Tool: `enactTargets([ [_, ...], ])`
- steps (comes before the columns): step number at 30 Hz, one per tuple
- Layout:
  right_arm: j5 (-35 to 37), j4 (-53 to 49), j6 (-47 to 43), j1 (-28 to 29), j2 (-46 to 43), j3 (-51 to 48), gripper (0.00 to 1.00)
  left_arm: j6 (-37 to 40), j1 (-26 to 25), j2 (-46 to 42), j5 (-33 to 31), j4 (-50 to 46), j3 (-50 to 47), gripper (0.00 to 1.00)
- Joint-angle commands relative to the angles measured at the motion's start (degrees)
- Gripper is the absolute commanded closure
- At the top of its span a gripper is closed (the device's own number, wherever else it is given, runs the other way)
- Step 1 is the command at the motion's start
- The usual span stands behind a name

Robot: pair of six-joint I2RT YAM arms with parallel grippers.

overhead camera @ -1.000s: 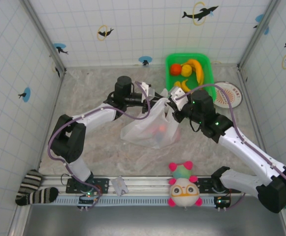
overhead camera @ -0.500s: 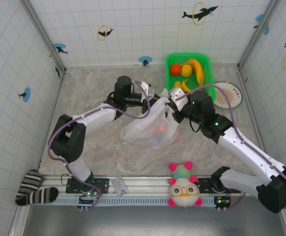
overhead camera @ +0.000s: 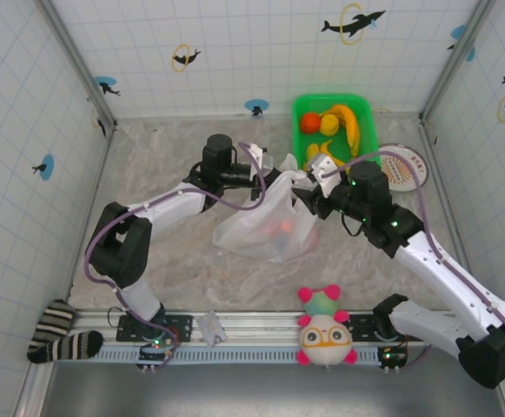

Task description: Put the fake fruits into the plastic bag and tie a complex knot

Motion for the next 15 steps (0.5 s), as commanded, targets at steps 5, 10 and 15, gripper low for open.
enactTargets([
  [5,-5.1,-7.7,7.8,-7.0,-12.7,-1.2,0.22,-0.6,-0.5,-0.1,0.3,1.5,0.5,1.00],
  [10,-18.6,-8.7,23.9,-15.9,-18.6,-2.3,0.21,0.2,-0.5,-0.5,-0.1,-0.6,0.5,1.00],
  [15,-29.1,-5.2,38.4,-16.8,-18.6,-5.9,0.31,0.1,-0.5,-1.0,-0.4,-0.9,0.5,1.00],
])
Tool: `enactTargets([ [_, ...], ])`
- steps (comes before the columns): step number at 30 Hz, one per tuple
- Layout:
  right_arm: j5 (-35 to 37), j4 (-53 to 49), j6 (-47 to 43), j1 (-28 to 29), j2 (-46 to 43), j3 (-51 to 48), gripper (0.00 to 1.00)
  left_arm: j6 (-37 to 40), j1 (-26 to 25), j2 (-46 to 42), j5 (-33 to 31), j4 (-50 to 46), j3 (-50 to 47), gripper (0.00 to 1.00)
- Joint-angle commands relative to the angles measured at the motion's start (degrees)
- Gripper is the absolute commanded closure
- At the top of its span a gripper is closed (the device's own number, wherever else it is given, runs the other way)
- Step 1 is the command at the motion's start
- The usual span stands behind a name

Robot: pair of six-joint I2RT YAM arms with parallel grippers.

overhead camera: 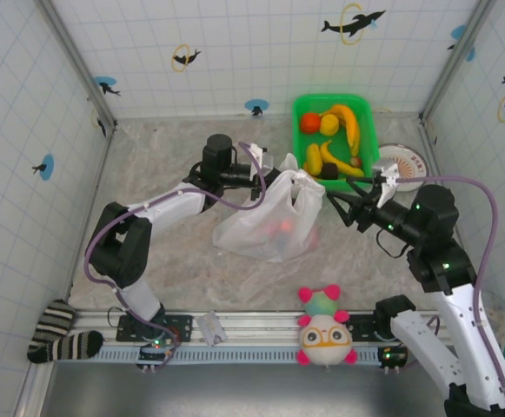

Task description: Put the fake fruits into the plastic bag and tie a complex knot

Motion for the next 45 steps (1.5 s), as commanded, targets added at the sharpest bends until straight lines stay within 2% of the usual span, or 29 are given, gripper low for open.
enactTargets([
  [1,-10.7,3.9,14.5,-0.2,0.2,-4.7,0.32,0.1,-0.4,-0.9,0.1,-0.5,0.6,1.00],
  [5,-10.6,14.8,20.5,0.6,-0.9,-11.9,0.33,0.0,-0.4,-0.8,0.2,-0.8,0.8,1.00],
  [9,-9.3,24.2,24.5,2.2,2.1,-16.3,0.36,-0.2,-0.4,-0.7,0.6,-1.1,1.1,1.00],
  [18,-4.0,28.3,19.6,5.8,5.7,-16.5,0.36,0.1,-0.5,-1.0,0.7,-2.7,1.3,1.00],
  [20,-1.0,24.3,17.0,5.8,6.0,-15.3,0.32,0.5,-0.5,-1.1,0.8,-2.9,1.2,1.00],
  [23,1.3,19.9,13.9,5.8,6.8,-13.7,0.32,0.7,-0.4,-1.2,0.9,-2.9,1.1,1.00],
  [41,1.4,32.7,12.1,6.1,9.4,-14.8,0.32,1.0,-0.5,-1.1,1.6,-3.6,1.3,1.00],
  [45,1.3,29.4,9.5,6.4,9.9,-13.6,0.41,1.0,-0.4,-1.2,1.5,-3.8,1.4,1.00],
])
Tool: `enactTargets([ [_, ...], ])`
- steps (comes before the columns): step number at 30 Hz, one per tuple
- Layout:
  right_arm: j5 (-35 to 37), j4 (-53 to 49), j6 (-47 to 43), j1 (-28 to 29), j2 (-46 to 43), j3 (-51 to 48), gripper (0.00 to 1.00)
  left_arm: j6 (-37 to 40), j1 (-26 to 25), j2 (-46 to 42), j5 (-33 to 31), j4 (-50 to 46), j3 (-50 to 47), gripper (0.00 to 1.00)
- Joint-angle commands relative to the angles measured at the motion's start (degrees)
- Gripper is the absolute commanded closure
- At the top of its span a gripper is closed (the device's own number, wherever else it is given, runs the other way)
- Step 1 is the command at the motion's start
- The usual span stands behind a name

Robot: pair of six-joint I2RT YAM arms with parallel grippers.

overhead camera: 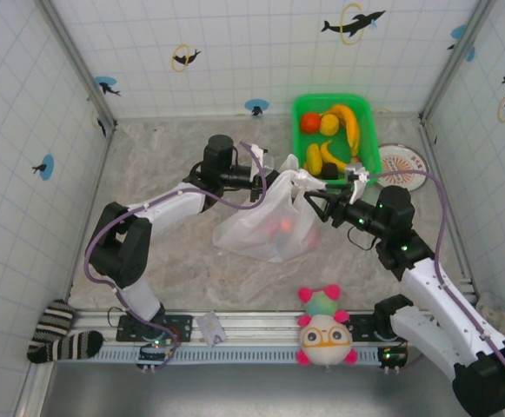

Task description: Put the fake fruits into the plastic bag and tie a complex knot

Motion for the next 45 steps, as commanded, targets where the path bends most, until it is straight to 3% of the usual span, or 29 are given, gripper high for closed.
enactTargets([
  [1,-0.1,0.2,-3.2,0.5,0.4,2.4,0.44,0.9,-0.5,-1.2,1.6,-0.7,1.4,1.00],
  [4,0.9,-1.7,-4.7,0.5,0.1,2.3,0.51,0.9,-0.5,-1.4,1.6,-0.8,1.4,1.00],
  [10,1.9,3.7,-5.0,0.9,0.2,-0.2,0.51,0.8,-0.5,-1.3,1.9,-0.8,1.4,1.00],
  [23,6.8,6.9,-15.4,3.2,-0.8,-5.8,0.48,0.8,-0.4,-1.2,2.0,-1.2,1.5,1.00],
  [42,7.1,14.0,-14.2,1.7,-0.9,-7.3,0.52,1.0,-0.5,-1.0,2.3,-1.4,1.6,1.00],
  [45,6.8,13.7,-14.4,1.6,-0.9,-7.2,0.59,1.0,-0.4,-1.1,2.3,-1.5,1.6,1.00],
])
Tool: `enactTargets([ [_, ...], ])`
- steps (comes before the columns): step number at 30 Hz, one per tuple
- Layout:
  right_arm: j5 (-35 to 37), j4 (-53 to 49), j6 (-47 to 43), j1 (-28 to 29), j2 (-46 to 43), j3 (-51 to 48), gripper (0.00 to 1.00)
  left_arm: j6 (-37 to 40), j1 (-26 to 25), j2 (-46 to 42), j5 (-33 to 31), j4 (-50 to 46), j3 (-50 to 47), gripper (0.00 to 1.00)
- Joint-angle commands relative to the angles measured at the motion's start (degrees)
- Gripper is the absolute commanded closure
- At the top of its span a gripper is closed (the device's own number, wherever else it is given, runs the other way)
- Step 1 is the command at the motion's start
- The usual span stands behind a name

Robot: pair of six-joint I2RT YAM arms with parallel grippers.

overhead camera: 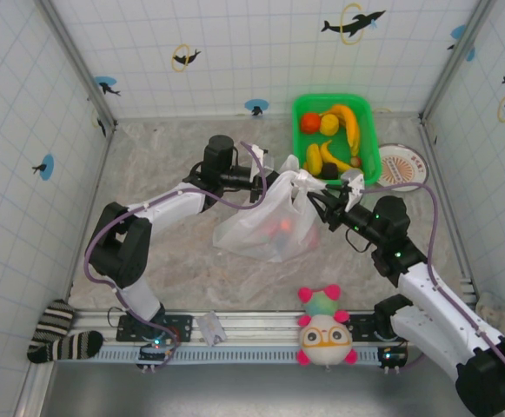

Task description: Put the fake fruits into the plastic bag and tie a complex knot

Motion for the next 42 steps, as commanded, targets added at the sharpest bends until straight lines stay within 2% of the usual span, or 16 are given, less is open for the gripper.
enactTargets([
  [1,-0.7,2.7,-0.1,-0.2,-0.4,-0.5,0.61,1.0,-0.5,-1.0,1.8,-0.4,1.6,1.00],
  [5,-0.6,1.0,-0.9,-0.4,-0.8,-0.4,0.67,1.0,-0.4,-1.0,1.7,-0.3,1.5,1.00],
  [12,-0.4,-1.4,-1.9,-0.8,-1.1,0.2,0.84,1.1,-0.4,-1.0,1.7,-0.6,1.6,1.00],
  [22,0.6,-6.6,-3.9,-0.8,-1.7,1.3,1.00,1.9,-0.5,-2.2,-0.2,-1.5,1.1,1.00],
  [33,2.3,-14.8,-4.7,-1.1,-5.8,2.8,1.00,3.1,2.1,-7.2,-8.7,-4.3,-3.1,1.00],
  [42,3.6,-23.9,-3.7,-1.8,-7.1,6.1,1.00,1.9,3.1,-11.4,-19.2,-4.7,-8.0,1.00],
])
